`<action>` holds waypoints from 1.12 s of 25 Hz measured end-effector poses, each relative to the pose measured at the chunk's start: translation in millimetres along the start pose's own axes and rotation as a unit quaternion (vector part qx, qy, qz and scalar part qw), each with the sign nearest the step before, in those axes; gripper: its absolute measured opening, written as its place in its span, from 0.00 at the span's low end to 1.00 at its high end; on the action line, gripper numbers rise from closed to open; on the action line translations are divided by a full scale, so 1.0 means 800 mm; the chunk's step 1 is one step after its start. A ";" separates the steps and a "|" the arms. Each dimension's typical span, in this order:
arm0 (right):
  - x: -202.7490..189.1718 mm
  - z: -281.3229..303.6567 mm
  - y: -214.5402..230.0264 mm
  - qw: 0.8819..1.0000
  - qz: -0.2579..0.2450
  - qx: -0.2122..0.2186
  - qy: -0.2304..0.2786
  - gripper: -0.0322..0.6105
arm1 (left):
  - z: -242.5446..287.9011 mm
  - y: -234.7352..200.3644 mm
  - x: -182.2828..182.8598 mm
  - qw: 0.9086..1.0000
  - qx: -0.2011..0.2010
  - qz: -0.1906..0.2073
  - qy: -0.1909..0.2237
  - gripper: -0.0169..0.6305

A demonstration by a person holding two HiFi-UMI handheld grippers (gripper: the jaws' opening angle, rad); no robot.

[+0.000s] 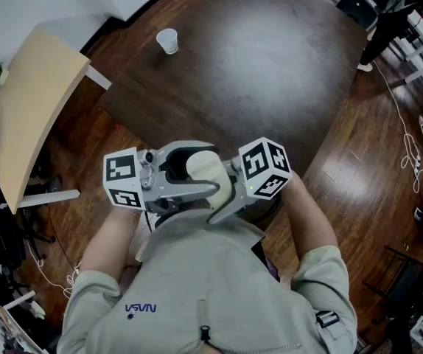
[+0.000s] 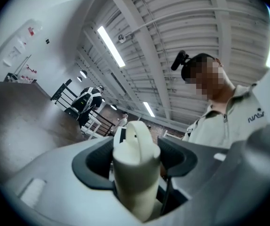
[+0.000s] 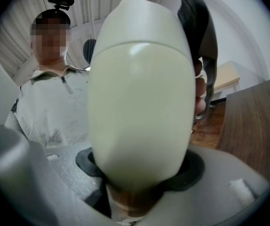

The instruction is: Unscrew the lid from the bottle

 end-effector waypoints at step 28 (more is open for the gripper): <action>-0.008 -0.030 0.080 0.857 -0.056 -0.512 0.028 0.52 | 0.017 -0.022 -0.011 0.934 0.308 0.182 0.012 0.49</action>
Point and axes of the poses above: the fingertips, and each gripper's own axes: z forward along the fingers, y to its right, x out of its top, the point moved 6 cm from there along -z, backward along the fingers, and after that the axes turned 9 degrees about y, right-handed, at the moved point
